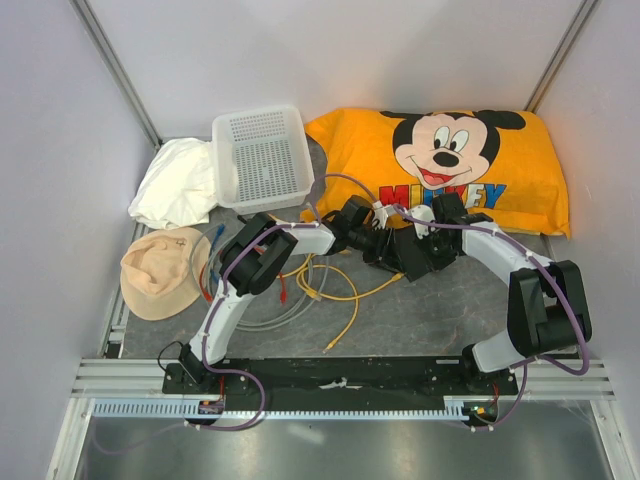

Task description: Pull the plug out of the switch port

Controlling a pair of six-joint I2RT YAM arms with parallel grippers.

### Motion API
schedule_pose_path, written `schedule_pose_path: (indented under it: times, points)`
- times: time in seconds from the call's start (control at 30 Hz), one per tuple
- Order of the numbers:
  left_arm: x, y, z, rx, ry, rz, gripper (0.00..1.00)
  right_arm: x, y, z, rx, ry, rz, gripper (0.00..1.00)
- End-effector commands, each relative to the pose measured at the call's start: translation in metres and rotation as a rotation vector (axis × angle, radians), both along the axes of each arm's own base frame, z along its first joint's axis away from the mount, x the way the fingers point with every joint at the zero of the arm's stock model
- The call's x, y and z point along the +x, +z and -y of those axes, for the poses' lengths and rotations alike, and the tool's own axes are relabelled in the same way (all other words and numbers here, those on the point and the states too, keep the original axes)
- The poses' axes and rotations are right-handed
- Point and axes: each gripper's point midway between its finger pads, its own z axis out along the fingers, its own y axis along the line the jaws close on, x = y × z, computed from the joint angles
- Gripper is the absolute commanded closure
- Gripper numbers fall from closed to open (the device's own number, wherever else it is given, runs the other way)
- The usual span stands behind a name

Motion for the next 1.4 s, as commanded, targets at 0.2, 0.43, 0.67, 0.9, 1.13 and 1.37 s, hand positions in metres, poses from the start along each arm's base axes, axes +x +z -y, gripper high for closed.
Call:
schedule_pose_path:
  times: [0.2,0.43,0.67,0.9,1.13,1.37]
  points:
    - [-0.012,-0.015,-0.002,-0.001,-0.020,-0.080,0.59,0.005,-0.004,-0.004,0.021,-0.008,-0.007,0.99]
    - [-0.016,-0.016,-0.003,-0.013,-0.063,-0.072,0.59,0.005,-0.005,-0.004,0.021,-0.006,-0.012,0.99]
    - [-0.016,-0.026,-0.006,0.031,-0.047,-0.067,0.62,0.006,-0.004,-0.004,0.024,-0.009,-0.003,0.99]
    - [-0.012,-0.032,-0.006,0.075,-0.006,-0.053,0.69,0.006,-0.003,-0.004,0.021,-0.009,-0.001,0.99]
    - [-0.013,-0.034,-0.001,0.098,-0.004,-0.046,0.75,0.007,-0.004,-0.005,0.022,-0.008,0.002,0.98]
    - [-0.014,-0.032,0.000,0.112,-0.004,-0.020,0.98,0.007,-0.005,-0.004,0.020,-0.010,0.001,0.98]
